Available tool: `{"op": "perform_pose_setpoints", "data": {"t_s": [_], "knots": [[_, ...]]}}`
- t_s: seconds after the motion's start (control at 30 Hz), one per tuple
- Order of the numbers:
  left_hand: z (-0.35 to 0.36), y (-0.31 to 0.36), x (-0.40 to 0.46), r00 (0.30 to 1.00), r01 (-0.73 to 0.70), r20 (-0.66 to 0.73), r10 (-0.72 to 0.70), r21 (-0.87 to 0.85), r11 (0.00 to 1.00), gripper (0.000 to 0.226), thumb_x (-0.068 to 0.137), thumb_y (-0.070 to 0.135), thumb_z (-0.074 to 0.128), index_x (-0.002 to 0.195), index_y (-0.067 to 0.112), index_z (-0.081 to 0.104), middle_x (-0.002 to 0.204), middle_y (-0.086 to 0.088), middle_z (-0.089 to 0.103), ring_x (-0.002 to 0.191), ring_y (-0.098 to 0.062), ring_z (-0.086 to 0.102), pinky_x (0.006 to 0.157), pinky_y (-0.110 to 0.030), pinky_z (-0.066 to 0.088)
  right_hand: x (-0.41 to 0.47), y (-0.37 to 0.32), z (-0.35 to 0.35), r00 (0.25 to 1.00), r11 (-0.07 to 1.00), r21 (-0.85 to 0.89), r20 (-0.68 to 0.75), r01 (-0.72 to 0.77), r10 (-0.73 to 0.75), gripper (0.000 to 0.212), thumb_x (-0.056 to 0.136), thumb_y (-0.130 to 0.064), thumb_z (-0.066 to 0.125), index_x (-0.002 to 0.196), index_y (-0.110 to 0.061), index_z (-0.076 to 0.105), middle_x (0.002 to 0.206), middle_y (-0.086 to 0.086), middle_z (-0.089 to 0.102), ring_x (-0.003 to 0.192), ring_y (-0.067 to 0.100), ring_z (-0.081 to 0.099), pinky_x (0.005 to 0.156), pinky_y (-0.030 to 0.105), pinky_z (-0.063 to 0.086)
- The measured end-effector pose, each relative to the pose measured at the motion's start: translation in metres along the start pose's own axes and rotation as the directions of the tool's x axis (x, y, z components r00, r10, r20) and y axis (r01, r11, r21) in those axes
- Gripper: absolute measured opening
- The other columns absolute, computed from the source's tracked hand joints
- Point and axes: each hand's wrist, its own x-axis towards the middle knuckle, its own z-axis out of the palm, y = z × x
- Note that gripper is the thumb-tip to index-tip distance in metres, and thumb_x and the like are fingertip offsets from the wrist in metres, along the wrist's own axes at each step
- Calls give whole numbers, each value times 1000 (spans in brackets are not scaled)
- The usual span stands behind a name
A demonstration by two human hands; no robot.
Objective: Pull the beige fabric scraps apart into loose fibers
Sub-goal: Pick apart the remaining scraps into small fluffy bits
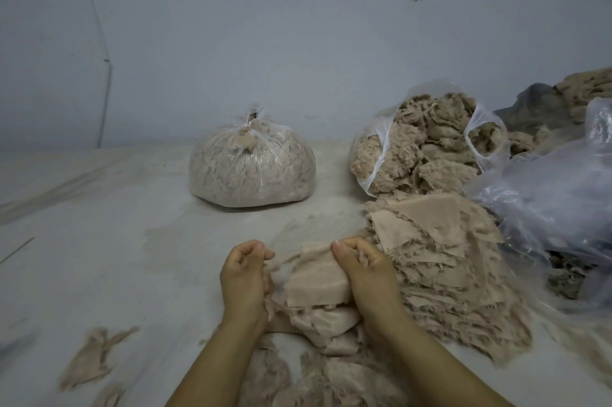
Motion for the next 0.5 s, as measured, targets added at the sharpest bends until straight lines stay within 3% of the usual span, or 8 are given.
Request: {"op": "perform_pose_setpoints", "data": {"t_s": [0.1, 0.17, 0.2, 0.23, 0.3, 0.37, 0.43, 0.5], "knots": [[-1, -1, -3, 982, 70, 171, -78, 49, 996, 21, 96, 32, 49, 93, 14, 59, 78, -8, 67, 42, -6, 50, 44, -22, 43, 3, -2, -2, 1000, 996, 83, 10, -26, 25, 13, 86, -23, 69, 74, -24, 74, 74, -6, 72, 68, 6, 65, 62, 20, 49], [1, -4, -10, 898, 117, 405, -168, 149, 982, 37, 86, 43, 58, 103, 11, 63, 89, -8, 71, 71, -16, 68, 65, -33, 55, 4, -3, 0, 999, 995, 88, 17, -47, 46, 10, 84, -22, 70, 76, -25, 76, 77, -2, 74, 72, 8, 68, 65, 21, 52], [2, -6, -15, 852, 92, 490, -183, 203, 975, 44, 80, 42, 63, 106, 6, 63, 95, -12, 71, 83, -25, 68, 75, -39, 55, 5, -3, 1, 999, 995, 80, 12, -51, 50, 10, 84, -21, 70, 76, -24, 76, 77, -1, 74, 71, 8, 68, 65, 21, 53], [4, -8, -19, 833, 78, 524, -175, 202, 976, 46, 77, 38, 65, 103, 0, 64, 94, -15, 69, 84, -32, 65, 75, -42, 53, 6, -3, 1, 999, 996, 78, -3, -49, 49, 11, 84, -20, 71, 74, -23, 76, 76, -2, 74, 69, 7, 67, 64, 19, 52], [7, -7, -20, 873, 101, 463, -151, 131, 986, 37, 79, 32, 64, 88, -3, 64, 79, -18, 61, 71, -28, 56, 60, -35, 47, 10, -6, -1, 999, 996, 79, -35, -36, 39, 14, 84, -16, 71, 71, -19, 75, 71, -6, 72, 64, 2, 64, 60, 15, 50], [6, -3, -15, 910, 112, 390, -139, 92, 989, 33, 86, 31, 61, 86, -2, 66, 72, -14, 59, 62, -22, 56, 50, -27, 47, 13, -9, -3, 998, 995, 91, -43, -48, 52, 14, 84, -15, 70, 71, -18, 74, 68, -8, 71, 62, 0, 61, 57, 15, 48], [4, -2, -10, 918, 99, 371, -142, 133, 986, 38, 89, 38, 57, 83, 3, 68, 65, -9, 57, 54, -17, 52, 45, -24, 42, 16, -11, -5, 993, 986, 134, -45, -102, 109, 12, 84, -14, 70, 73, -17, 74, 70, -3, 72, 64, 7, 63, 60, 22, 51], [4, -2, -11, 911, 42, 390, -137, 241, 970, 43, 85, 51, 55, 65, 14, 62, 57, -6, 49, 48, -13, 43, 43, -22, 33, 20, -16, -7, 986, 974, 163, -24, -156, 162, 12, 85, -14, 69, 74, -15, 75, 75, 8, 73, 67, 16, 65, 65, 29, 53]]}}
